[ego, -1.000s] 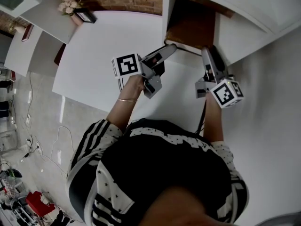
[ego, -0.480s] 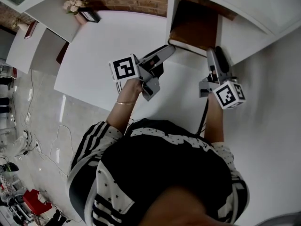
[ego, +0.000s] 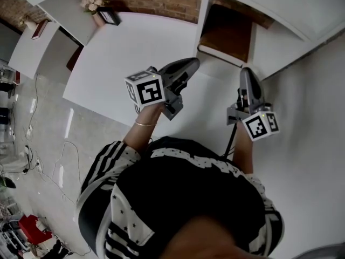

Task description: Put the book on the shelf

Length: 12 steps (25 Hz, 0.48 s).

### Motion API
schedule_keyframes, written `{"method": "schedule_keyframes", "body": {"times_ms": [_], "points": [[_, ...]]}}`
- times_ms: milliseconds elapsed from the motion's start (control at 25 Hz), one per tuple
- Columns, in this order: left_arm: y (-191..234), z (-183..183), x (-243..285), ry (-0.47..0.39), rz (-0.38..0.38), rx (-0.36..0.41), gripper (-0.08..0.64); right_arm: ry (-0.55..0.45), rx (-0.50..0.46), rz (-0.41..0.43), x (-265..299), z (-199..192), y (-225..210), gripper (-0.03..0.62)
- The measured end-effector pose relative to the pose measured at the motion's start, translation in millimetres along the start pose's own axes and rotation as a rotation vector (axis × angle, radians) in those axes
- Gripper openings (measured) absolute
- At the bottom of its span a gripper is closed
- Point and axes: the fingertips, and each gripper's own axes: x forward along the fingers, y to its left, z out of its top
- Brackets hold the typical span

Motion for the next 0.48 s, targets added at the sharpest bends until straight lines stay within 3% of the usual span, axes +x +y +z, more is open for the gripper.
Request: {"method": "schedule_keyframes", "body": {"times_ms": [160, 480], "points": [[-7.0, -8.1, -7.1, 0.028, 0.024, 0.116, 0.048, 0.039, 0.014, 0.026, -6.4, -12.4, 15.5, 0.038], [-8.6, -18.6, -19.9, 0.04, 0.052, 0.168, 0.048, 0.074, 0.026, 0.059, -14.1, -28.1, 31.6, 0.032]]}}
